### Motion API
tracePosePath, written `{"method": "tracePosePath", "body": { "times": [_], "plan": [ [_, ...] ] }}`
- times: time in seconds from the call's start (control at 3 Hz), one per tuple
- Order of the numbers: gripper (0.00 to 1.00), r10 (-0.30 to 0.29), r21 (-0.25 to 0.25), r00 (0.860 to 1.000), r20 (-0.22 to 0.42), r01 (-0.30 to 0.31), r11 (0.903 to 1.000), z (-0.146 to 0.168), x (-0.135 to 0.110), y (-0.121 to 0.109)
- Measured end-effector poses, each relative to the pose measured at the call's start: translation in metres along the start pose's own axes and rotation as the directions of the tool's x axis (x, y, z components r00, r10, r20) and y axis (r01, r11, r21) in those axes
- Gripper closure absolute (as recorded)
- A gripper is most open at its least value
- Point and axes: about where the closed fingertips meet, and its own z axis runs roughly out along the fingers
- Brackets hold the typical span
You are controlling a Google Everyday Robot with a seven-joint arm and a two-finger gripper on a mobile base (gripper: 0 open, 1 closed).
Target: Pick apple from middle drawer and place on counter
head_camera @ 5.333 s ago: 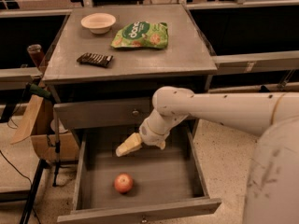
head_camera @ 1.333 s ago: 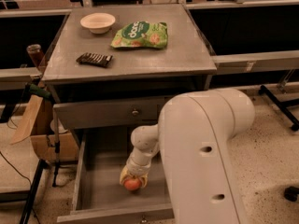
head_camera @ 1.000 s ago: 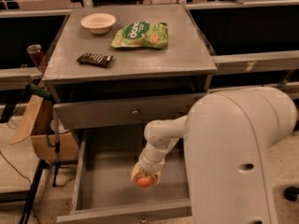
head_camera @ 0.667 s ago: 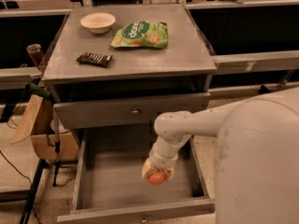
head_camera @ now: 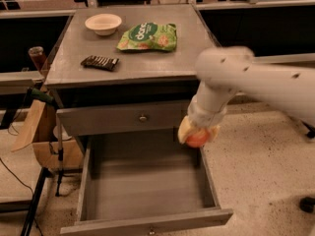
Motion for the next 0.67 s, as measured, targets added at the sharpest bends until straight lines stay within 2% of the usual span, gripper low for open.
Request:
{"method": "tracePosePath", "body": {
  "times": [0.33, 0.67],
  "plan": [
    [1.0, 0.005, 0.044, 0.997, 0.078, -0.009, 0.999, -0.084, -0.031, -0.024],
    [1.0, 0.016, 0.095, 0.987, 0.158, -0.031, 0.995, -0.157, -0.068, -0.025]
  ]
}}
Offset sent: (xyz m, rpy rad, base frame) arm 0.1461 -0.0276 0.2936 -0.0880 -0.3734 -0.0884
